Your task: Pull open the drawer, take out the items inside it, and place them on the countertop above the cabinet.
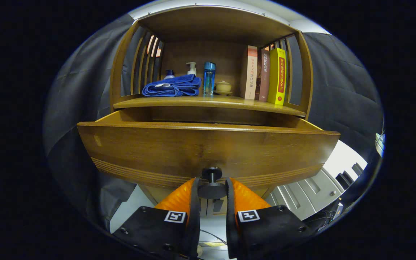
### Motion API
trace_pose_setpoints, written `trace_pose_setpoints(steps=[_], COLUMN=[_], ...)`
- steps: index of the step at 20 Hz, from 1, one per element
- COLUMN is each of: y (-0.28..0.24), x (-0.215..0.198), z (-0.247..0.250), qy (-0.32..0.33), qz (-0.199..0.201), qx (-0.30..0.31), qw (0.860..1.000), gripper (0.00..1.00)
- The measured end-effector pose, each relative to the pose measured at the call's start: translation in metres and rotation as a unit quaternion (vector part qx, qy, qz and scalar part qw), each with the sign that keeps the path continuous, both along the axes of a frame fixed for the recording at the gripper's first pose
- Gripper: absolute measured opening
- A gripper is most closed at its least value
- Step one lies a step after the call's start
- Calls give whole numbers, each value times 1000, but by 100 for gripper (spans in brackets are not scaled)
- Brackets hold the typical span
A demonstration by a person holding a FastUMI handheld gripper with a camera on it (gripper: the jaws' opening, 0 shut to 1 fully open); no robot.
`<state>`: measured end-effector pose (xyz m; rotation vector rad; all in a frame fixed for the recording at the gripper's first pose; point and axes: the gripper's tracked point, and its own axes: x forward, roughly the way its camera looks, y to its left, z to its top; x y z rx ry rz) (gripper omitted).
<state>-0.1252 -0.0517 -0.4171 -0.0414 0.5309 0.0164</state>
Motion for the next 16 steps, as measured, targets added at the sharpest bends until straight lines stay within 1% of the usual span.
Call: trace_pose_setpoints(steps=[16], y=[-8], x=[-53], z=[7], qy=[25], qz=[-2], qx=[-4], qw=[1000], gripper=[39])
